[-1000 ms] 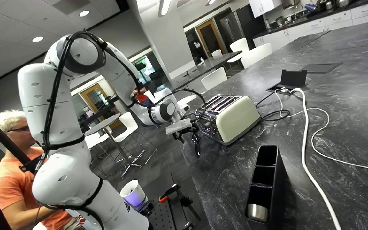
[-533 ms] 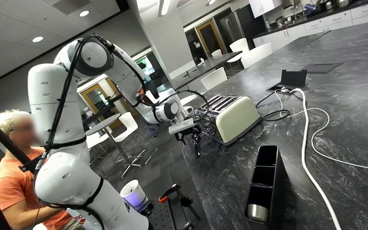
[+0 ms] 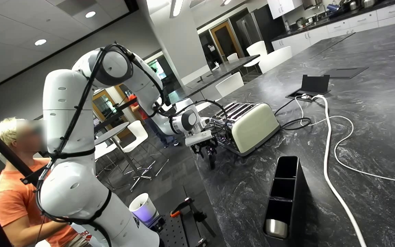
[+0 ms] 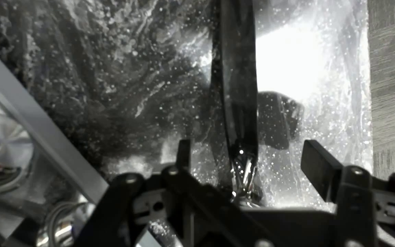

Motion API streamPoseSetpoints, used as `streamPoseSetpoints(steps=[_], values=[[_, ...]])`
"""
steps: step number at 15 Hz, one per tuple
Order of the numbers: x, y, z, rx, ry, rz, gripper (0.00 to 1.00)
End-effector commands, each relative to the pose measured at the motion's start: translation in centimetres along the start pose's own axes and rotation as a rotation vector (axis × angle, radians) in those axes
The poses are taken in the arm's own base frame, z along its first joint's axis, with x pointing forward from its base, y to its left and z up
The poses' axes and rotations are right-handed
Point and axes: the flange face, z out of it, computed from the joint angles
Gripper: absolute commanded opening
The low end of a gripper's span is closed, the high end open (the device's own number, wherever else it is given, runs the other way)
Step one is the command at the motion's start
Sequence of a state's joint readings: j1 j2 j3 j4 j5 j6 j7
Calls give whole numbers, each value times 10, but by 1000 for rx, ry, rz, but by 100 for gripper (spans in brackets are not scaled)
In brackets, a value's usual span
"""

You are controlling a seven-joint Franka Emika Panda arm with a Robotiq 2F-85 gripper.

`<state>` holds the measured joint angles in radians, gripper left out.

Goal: Put the cake slicer and the spoon in the black basket respectively then move the basket slightly away from you

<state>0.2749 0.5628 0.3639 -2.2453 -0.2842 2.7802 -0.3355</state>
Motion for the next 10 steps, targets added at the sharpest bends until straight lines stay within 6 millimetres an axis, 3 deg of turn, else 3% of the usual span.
streamPoseSetpoints(steps=[1,7,8,10], values=[[8,3,3,1,-23,-24,52],[11,-2,0,-1,-27,-31,5],[11,-3,0,0,-28,-31,1],[10,-6,-3,-1,-31,-28,3]])
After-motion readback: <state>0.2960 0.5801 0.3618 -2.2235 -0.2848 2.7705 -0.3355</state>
